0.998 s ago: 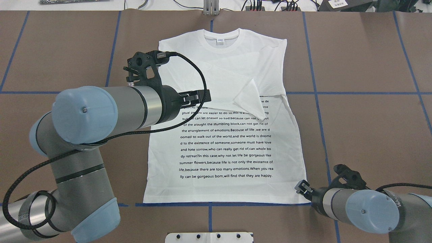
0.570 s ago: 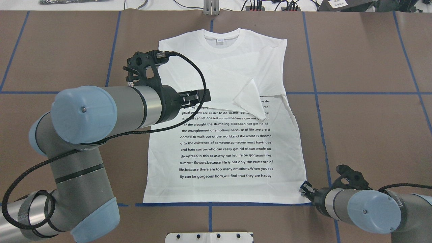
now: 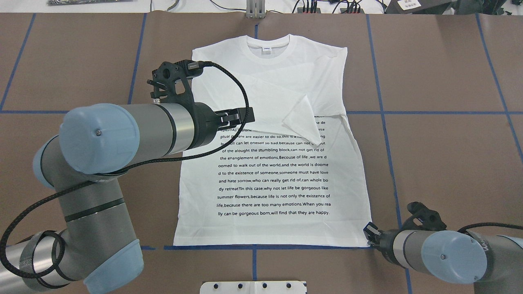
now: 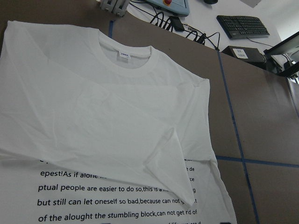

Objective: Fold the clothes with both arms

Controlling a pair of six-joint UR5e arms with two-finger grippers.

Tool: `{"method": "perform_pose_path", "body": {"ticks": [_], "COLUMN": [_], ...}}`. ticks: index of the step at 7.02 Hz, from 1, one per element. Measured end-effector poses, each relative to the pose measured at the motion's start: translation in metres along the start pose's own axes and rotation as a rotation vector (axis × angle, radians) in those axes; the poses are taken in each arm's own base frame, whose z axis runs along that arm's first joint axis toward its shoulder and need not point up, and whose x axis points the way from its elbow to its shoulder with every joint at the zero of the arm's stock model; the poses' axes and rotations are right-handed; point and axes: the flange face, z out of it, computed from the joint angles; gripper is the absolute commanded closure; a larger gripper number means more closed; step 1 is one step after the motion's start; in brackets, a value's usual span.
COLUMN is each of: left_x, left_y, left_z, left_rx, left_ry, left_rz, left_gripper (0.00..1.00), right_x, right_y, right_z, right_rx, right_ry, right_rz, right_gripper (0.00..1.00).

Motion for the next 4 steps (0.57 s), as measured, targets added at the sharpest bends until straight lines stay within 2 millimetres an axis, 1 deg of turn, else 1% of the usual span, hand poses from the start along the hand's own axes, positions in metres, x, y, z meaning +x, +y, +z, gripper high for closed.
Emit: {"method": "perform_pose_path", "body": {"ticks": [1,2,3,4], "left_x": [-0.011,-0.030,-0.054,-0.082], "left_y": [0.002,0.011,0.037,0.073], "left_z": [0.001,0.002,0.004,0.005], "left_rx": [-0.003,-0.018,-0.058,-0.113], "left_ry": [-0.017,-0.047,-0.090,-0.148], "left_rz": [-0.017,-0.069,-0.139,-0.183], "left_gripper": [0.18,0.19,0.20,0.24], "right_x": [-0.002,-0.002,-0.003,-0.003], "right_y": [0.002,0.003,0.003,0.004], "right_z": [-0.007,-0.011,-0.014,-0.016], "right_rx": [-0.013,-0.020,-0.025,-0.031], "right_ry": [-0.008,-0.009,-0.011,-0.012], "right_rz": [0.004,0.005,0.006,0.006], "right_gripper": [1.00,1.00,1.00,1.00]}}
